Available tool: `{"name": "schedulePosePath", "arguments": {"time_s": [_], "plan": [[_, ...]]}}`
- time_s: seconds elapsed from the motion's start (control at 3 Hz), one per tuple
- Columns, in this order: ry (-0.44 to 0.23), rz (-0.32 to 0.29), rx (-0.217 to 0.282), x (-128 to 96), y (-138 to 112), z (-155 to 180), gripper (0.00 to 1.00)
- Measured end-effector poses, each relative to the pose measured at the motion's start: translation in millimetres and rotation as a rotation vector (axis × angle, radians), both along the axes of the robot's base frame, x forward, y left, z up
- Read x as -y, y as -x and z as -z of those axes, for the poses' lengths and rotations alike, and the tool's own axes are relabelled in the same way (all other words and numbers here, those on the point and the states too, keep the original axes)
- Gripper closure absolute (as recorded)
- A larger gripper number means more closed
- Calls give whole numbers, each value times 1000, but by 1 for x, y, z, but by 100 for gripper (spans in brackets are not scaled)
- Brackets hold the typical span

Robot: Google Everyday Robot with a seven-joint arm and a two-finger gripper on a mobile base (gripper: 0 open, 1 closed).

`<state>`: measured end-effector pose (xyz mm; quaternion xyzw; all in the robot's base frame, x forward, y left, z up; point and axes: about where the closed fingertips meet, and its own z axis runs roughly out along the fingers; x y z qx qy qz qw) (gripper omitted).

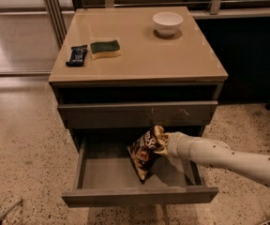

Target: Place brown chip bag into middle drawer

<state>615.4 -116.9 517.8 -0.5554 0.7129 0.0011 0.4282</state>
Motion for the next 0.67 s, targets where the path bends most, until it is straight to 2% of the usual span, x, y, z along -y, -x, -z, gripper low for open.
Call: {"name": "schedulePosePath", "arguments": {"time_s": [0.67], "plan": [[53,-14,-35,6,0,30,100]]}}
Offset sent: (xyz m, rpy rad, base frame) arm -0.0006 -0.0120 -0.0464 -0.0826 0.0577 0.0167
